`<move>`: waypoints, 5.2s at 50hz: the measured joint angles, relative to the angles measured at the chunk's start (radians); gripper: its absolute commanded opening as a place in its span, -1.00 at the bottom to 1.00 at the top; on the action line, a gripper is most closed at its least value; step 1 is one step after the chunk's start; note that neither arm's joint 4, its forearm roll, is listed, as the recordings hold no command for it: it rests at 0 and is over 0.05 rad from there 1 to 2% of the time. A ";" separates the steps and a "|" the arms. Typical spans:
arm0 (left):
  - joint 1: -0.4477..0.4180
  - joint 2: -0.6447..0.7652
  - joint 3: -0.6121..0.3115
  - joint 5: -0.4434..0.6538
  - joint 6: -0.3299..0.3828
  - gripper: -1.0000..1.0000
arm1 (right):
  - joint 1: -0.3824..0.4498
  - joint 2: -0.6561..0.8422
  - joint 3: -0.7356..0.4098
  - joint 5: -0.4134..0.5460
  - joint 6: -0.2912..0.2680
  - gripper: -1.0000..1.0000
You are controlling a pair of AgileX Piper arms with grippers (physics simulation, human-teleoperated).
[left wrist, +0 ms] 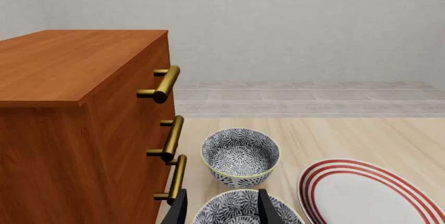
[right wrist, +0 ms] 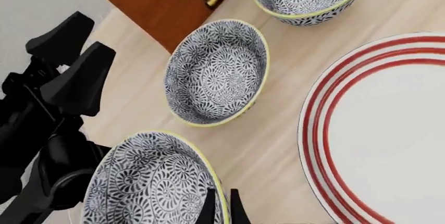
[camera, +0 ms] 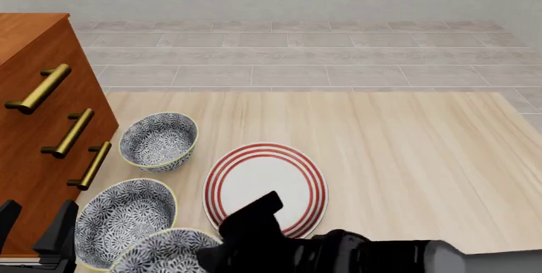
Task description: Put the bowl at the front on the plate.
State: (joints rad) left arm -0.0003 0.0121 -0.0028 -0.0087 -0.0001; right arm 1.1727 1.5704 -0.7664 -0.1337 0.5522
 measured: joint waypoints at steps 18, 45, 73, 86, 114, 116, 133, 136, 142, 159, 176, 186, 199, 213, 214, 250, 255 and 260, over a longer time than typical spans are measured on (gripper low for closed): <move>0.000 0.000 0.000 0.000 0.000 1.00 | -0.140 -0.159 -0.041 0.137 -0.018 -1.00; 0.000 0.000 0.000 0.000 0.000 1.00 | -0.373 -0.201 -0.149 0.257 -0.018 -1.00; 0.000 0.000 0.000 0.000 0.000 1.00 | -0.597 -0.011 -0.206 0.239 -0.055 -1.00; 0.000 0.000 0.000 0.000 0.000 1.00 | -0.621 0.074 -0.215 0.209 -0.064 -1.00; 0.000 0.000 0.000 0.000 0.000 1.00 | -0.612 0.188 -0.171 0.084 -0.021 -1.00; 0.000 0.000 0.000 0.000 0.000 1.00 | -0.613 0.193 -0.166 0.078 -0.020 -1.00; 0.000 0.000 0.000 0.000 0.000 1.00 | -0.619 0.229 -0.124 0.023 -0.012 -1.00; 0.000 0.000 0.000 0.000 0.000 1.00 | -0.619 0.235 -0.118 0.014 -0.011 -1.00; 0.000 0.000 0.000 0.000 0.000 1.00 | -0.620 0.246 -0.109 -0.001 -0.010 -1.00; 0.000 0.000 0.000 0.000 0.000 1.00 | -0.631 0.258 -0.112 -0.006 -0.021 -1.00; 0.000 0.000 0.000 0.000 0.000 1.00 | -0.618 0.238 -0.115 -0.007 -0.018 1.00; 0.000 0.000 0.000 0.000 0.000 1.00 | -0.608 0.227 -0.118 -0.005 -0.016 1.00; 0.000 0.000 0.000 0.000 0.000 1.00 | -0.613 0.204 -0.132 0.018 -0.027 1.00; 0.000 0.000 0.000 0.000 0.000 1.00 | -0.630 0.170 -0.162 0.064 -0.056 1.00; 0.000 0.000 0.000 0.000 0.000 1.00 | -0.630 0.167 -0.164 0.068 -0.058 1.00; 0.000 0.000 0.000 0.000 0.000 1.00 | -0.613 -0.046 -0.250 0.228 -0.087 1.00; 0.000 0.000 0.000 0.000 0.000 1.00 | -0.602 -0.086 -0.255 0.243 -0.079 1.00; 0.000 0.000 0.000 0.000 0.000 1.00 | -0.592 -0.124 -0.257 0.252 -0.071 1.00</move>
State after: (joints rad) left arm -0.0003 0.0121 -0.0028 -0.0087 -0.0001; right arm 0.5804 1.4461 -1.0232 0.1178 0.4811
